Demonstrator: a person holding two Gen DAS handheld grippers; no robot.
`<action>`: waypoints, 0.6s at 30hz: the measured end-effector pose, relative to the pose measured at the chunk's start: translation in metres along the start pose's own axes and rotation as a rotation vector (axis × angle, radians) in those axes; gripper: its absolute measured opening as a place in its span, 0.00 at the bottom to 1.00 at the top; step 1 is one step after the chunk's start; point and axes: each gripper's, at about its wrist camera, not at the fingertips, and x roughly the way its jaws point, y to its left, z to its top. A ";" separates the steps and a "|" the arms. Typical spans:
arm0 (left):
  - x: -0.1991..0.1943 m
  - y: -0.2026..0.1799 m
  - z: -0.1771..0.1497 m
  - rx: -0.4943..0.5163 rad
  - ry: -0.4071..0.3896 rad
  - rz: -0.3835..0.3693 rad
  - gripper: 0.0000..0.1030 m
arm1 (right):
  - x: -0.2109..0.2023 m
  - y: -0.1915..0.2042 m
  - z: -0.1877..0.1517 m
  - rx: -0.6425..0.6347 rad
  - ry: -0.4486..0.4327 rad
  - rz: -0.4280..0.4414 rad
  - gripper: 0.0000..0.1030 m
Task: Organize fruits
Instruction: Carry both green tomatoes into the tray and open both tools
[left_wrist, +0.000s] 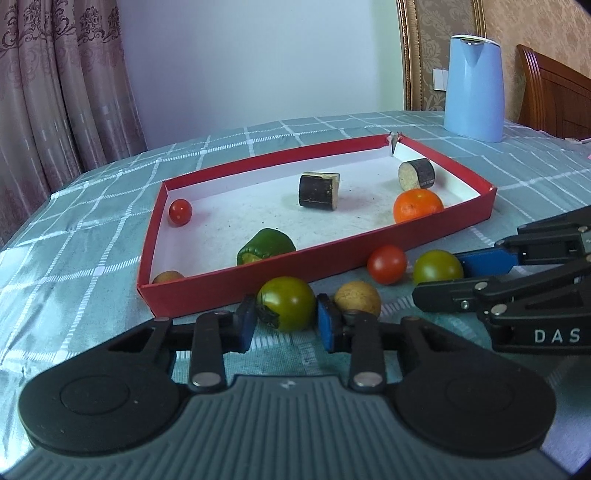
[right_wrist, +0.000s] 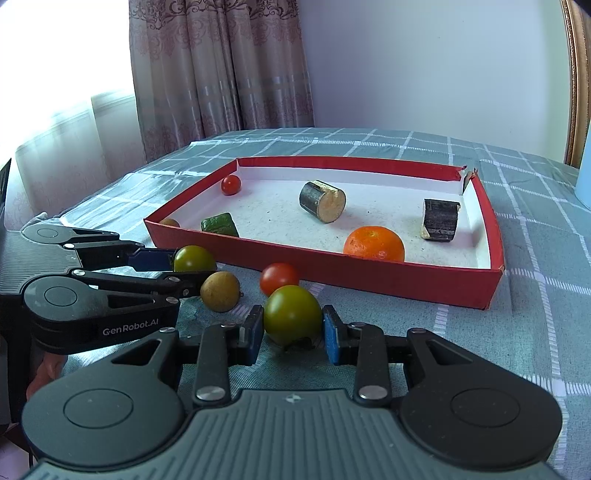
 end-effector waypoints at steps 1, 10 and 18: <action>0.000 0.000 0.000 0.000 0.000 0.002 0.30 | 0.000 0.000 0.000 0.000 0.000 0.000 0.32; -0.007 0.001 -0.003 -0.015 -0.012 0.001 0.29 | -0.006 -0.004 0.000 0.027 -0.045 -0.020 0.32; -0.017 0.006 0.003 -0.051 -0.041 -0.008 0.29 | -0.014 -0.005 0.001 0.026 -0.093 -0.040 0.32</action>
